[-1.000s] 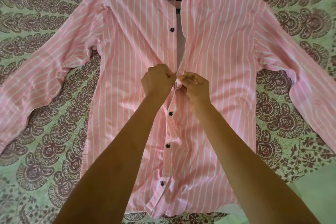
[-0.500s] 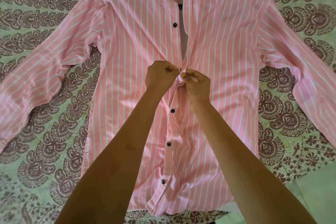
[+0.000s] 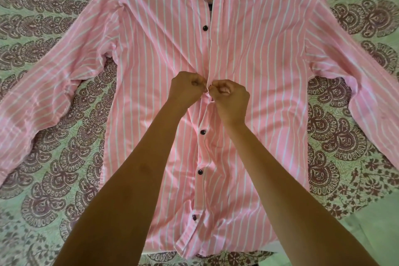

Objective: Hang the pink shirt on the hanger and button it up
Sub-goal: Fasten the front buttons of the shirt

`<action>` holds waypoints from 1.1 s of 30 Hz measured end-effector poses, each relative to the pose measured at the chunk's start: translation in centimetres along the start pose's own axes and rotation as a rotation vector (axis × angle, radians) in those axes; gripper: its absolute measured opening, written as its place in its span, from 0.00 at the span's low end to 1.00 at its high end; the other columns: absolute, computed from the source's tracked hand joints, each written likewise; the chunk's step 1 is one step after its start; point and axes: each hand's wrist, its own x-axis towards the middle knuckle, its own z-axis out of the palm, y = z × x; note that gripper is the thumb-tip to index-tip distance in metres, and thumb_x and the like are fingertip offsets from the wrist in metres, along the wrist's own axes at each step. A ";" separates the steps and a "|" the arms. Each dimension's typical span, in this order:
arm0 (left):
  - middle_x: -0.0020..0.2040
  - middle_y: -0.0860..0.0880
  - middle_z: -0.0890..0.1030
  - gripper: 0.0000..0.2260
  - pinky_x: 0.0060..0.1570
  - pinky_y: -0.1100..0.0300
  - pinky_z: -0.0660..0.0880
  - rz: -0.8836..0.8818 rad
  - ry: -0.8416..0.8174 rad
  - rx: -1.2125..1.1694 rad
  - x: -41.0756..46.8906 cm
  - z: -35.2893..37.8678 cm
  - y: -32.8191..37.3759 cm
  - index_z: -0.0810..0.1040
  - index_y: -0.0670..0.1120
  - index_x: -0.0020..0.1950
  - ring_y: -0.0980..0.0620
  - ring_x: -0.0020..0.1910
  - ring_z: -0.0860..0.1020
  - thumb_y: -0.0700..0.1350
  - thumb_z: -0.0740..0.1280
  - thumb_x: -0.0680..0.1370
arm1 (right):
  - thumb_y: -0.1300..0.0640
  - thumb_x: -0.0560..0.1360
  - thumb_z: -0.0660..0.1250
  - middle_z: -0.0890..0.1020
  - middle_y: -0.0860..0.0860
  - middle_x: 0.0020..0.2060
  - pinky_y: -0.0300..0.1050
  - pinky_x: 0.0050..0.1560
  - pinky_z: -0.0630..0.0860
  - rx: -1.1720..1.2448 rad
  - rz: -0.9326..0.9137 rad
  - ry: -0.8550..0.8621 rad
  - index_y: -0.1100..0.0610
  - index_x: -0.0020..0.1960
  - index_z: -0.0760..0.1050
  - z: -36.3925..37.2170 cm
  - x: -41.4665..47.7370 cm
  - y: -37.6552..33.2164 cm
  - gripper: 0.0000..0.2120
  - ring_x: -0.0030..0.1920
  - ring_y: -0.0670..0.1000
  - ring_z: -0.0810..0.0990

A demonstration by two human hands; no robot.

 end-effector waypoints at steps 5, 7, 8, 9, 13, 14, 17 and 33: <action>0.31 0.47 0.76 0.12 0.37 0.61 0.77 -0.112 -0.012 -0.203 -0.2 0.4 0.2 0.77 0.44 0.32 0.52 0.29 0.78 0.31 0.61 0.72 | 0.64 0.71 0.66 0.84 0.55 0.38 0.47 0.44 0.79 -0.201 -0.198 0.080 0.62 0.45 0.79 0.7 -0.9 0.8 0.04 0.39 0.53 0.82; 0.31 0.46 0.77 0.09 0.38 0.60 0.79 -0.179 -0.021 -0.334 -0.3 0.5 0.4 0.77 0.42 0.33 0.53 0.28 0.79 0.36 0.65 0.74 | 0.63 0.72 0.65 0.83 0.54 0.38 0.44 0.42 0.77 -0.240 -0.234 0.114 0.61 0.45 0.79 1.0 -1.0 0.8 0.04 0.39 0.53 0.82; 0.32 0.46 0.78 0.08 0.40 0.60 0.80 -0.170 -0.028 -0.347 -0.4 0.5 0.4 0.78 0.42 0.35 0.53 0.29 0.80 0.39 0.67 0.74 | 0.63 0.72 0.65 0.83 0.54 0.38 0.43 0.42 0.76 -0.241 -0.244 0.125 0.61 0.45 0.79 1.1 -1.1 0.9 0.04 0.38 0.53 0.81; 0.33 0.45 0.79 0.07 0.42 0.60 0.80 -0.143 -0.028 -0.334 -0.5 0.6 0.2 0.80 0.41 0.36 0.52 0.31 0.80 0.42 0.69 0.74 | 0.63 0.73 0.66 0.83 0.54 0.38 0.44 0.42 0.77 -0.225 -0.247 0.128 0.61 0.45 0.79 1.1 -1.1 0.8 0.04 0.38 0.53 0.82; 0.34 0.45 0.79 0.08 0.36 0.65 0.77 -0.107 0.017 -0.344 -0.6 0.8 -0.4 0.79 0.43 0.36 0.55 0.31 0.78 0.38 0.67 0.75 | 0.64 0.73 0.67 0.83 0.53 0.42 0.40 0.46 0.79 0.005 -0.121 0.028 0.62 0.49 0.80 0.5 -1.0 1.3 0.06 0.43 0.51 0.82; 0.32 0.47 0.78 0.09 0.35 0.67 0.76 -0.106 0.011 -0.358 -0.5 0.9 -0.5 0.78 0.43 0.36 0.58 0.29 0.78 0.37 0.66 0.76 | 0.65 0.73 0.67 0.83 0.52 0.43 0.37 0.46 0.78 0.088 -0.070 -0.008 0.62 0.50 0.80 0.2 -0.9 1.3 0.07 0.43 0.50 0.82; 0.27 0.51 0.76 0.12 0.30 0.71 0.74 -0.085 -0.027 -0.386 -0.3 1.0 -0.3 0.76 0.43 0.34 0.62 0.23 0.74 0.35 0.63 0.77 | 0.69 0.72 0.67 0.82 0.49 0.39 0.32 0.47 0.76 0.263 0.031 -0.045 0.61 0.50 0.80 -0.2 -0.2 1.4 0.09 0.41 0.42 0.81; 0.36 0.44 0.77 0.11 0.47 0.51 0.78 -0.066 -0.056 -0.285 0.0 1.0 -0.6 0.76 0.44 0.37 0.46 0.40 0.77 0.36 0.61 0.78 | 0.69 0.71 0.68 0.82 0.53 0.38 0.45 0.51 0.78 0.341 0.155 -0.128 0.65 0.48 0.79 -0.4 0.1 1.4 0.06 0.41 0.51 0.81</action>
